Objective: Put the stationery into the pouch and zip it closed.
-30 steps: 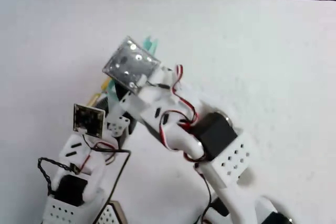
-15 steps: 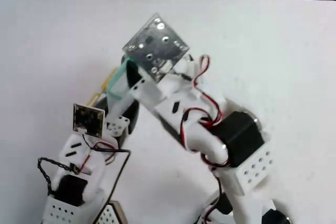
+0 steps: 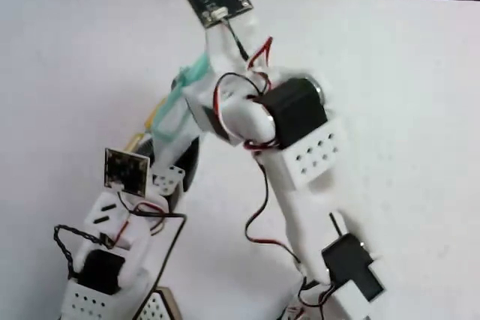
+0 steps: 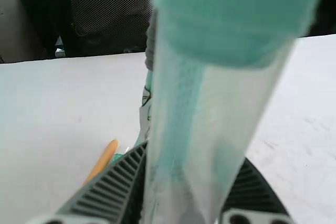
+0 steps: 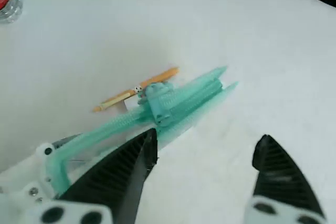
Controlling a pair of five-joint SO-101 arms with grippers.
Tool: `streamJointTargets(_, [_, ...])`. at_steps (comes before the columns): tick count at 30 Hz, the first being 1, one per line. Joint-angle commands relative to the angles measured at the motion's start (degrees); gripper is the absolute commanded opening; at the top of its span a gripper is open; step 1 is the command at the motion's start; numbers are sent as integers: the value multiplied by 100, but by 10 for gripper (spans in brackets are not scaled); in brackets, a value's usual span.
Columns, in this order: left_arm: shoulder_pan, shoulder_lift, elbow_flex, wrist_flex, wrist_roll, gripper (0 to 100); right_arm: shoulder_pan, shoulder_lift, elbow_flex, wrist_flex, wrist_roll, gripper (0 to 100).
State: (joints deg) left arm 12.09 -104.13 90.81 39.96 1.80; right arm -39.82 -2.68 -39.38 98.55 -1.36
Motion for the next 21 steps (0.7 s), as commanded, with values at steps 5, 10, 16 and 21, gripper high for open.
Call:
streamJointTargets(5, [-4,-40,-123,-141,-44,192,-541,-57,-299,40,-70,269])
streamJointTargets(10, [-22,-40,-123,-141,-44,192,-251,-84,105,40,-70,269])
streamJointTargets(16, [-13,-40,-123,-141,-44,192,-277,-110,897,31,-62,269])
streamJointTargets(21, [-31,-40,-132,-123,-26,194,-303,22,1011,31,343,155])
